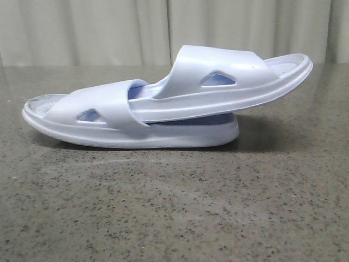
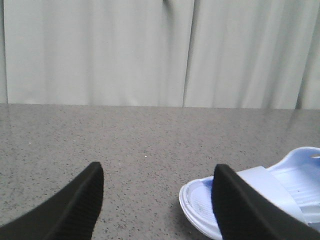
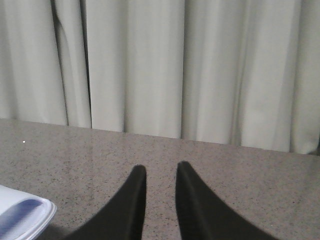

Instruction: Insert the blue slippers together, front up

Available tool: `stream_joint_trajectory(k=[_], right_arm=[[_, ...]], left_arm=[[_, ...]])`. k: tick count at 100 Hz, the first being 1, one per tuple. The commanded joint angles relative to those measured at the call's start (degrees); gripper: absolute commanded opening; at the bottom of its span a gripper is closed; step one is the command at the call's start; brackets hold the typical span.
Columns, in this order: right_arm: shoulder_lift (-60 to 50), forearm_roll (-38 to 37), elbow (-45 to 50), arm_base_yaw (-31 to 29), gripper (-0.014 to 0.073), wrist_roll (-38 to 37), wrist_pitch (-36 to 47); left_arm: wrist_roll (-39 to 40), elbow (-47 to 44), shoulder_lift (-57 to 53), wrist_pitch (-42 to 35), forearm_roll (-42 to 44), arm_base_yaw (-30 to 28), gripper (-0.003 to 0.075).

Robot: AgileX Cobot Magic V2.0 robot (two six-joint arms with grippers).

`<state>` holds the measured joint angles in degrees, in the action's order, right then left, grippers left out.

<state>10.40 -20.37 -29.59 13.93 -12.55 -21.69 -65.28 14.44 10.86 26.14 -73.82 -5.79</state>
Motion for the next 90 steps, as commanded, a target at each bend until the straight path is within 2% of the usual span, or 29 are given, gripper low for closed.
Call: stream_joint_trajectory(k=[1,15,34,64,74,86,90], right_arm=[[-2.1,-1.4,-1.8,-0.4,0.0104,0.6,1.3],[-6.5,0.3,0.8,-0.4,0.0104,0.5,0.7],[-10.5,3.8,7.7,-0.4,0.0104,0.5,0.6],[-11.0,4.0,10.2,-0.4,0.0097,0.5,-0.6],[-11.0,3.6,10.2,-0.4,0.0066,0.5,0.8],[-11.0,3.6,10.2,-0.4,-0.0085,0.5,0.6],[-11.0,3.6,10.2,-0.4,-0.0106,0.5,0.6]], left_arm=[[2.7,1.4,0.5,-1.2,0.1,3.3,0.0414],[2.7,1.4,0.5,-4.3,1.4,8.3,0.0413],[4.8,1.4,0.5,-12.2,2.0,9.6,0.0412],[4.8,1.4,0.5,-12.8,2.1,15.1,0.0397],[4.8,1.4,0.5,-12.8,2.1,15.1,0.0291],[4.8,1.4,0.5,-12.8,2.1,15.0,0.011],[4.8,1.4,0.5,-12.8,2.1,15.0,0.0044]])
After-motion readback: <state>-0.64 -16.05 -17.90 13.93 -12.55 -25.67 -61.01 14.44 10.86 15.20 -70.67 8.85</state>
